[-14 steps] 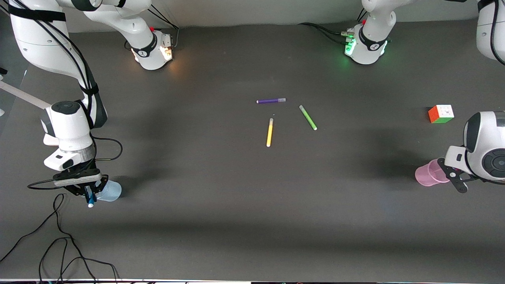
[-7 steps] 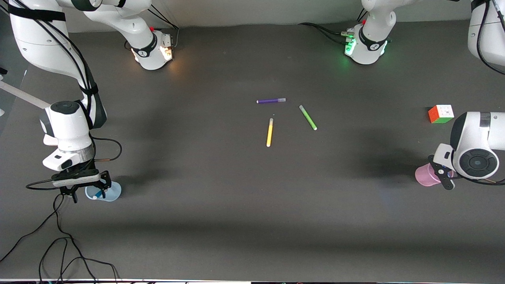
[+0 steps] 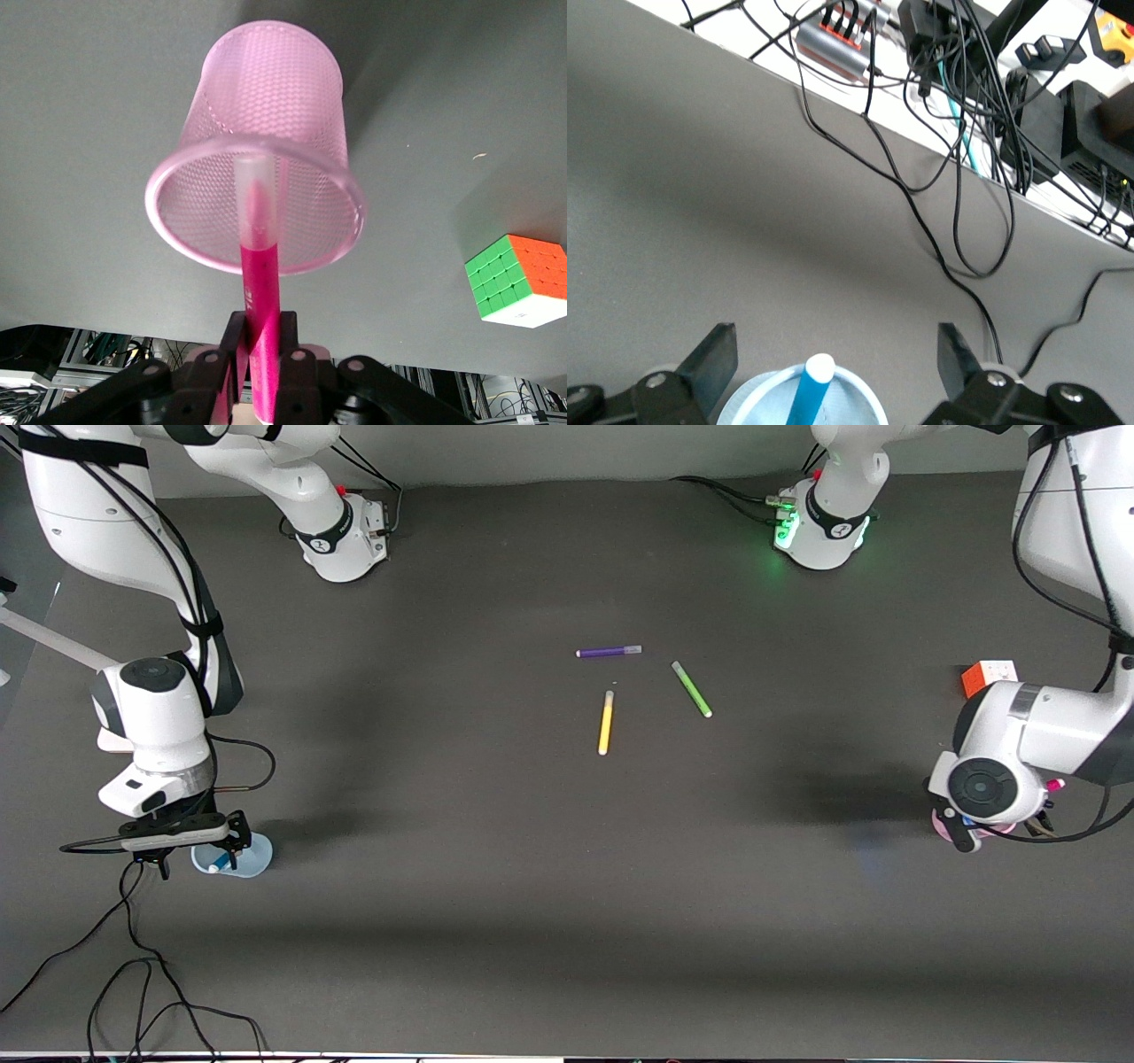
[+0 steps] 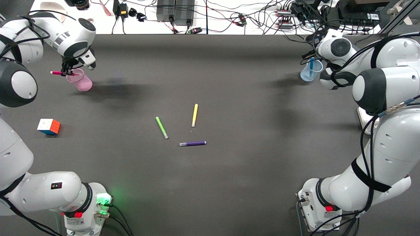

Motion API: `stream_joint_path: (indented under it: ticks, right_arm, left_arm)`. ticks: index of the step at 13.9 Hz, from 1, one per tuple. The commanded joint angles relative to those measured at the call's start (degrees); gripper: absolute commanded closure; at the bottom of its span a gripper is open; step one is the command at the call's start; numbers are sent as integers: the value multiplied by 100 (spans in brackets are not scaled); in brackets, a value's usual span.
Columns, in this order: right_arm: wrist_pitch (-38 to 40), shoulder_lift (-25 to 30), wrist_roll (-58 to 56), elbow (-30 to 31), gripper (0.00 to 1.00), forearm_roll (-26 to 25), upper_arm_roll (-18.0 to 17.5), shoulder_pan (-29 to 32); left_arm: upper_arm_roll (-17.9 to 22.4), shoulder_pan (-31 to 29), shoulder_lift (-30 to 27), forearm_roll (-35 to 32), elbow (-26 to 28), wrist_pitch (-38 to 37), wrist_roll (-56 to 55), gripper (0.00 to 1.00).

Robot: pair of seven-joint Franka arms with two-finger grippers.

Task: Place pink and blue markers in matching cups
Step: 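Lower the blue marker into the blue cup while the left gripper lowers pink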

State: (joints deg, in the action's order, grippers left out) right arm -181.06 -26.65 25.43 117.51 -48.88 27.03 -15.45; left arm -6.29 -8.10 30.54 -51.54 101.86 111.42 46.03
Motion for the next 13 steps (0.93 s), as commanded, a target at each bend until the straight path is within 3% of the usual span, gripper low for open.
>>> stream_joint_path:
  ticks: [1, 4, 5, 7, 8, 10, 13]
  right_arm:
    - [893, 353, 85, 0, 0, 604, -504, 7]
    - [2228, 625, -108, -315, 0, 1667, -1137, 7]
    - [2781, 696, -361, -526, 0, 2158, -1304, 7]
    - [3897, 819, -1508, -1096, 0, 3675, -1455, 7]
    - [4485, 854, -2194, -1421, 0, 4493, -1420, 7]
    - [5410, 933, -2988, -1862, 0, 5377, -1272, 77]
    - [6414, 1380, -3071, -1987, 0, 5442, -1165, 77]
  left_arm:
    - [67, 45, -13, -199, 53, -6, -164, 100]
    - [67, 36, 22, -322, 44, 29, -164, 100]
    - [67, 19, 22, -322, 44, 46, -173, 74]
    - [58, 19, 4, -331, 44, 47, -156, 47]
    - [58, -7, -5, -331, 44, 47, -42, 0]
    - [58, 10, -13, -331, 44, 29, -32, 0]
    - [49, 27, -57, -313, 0, -41, -32, 0]
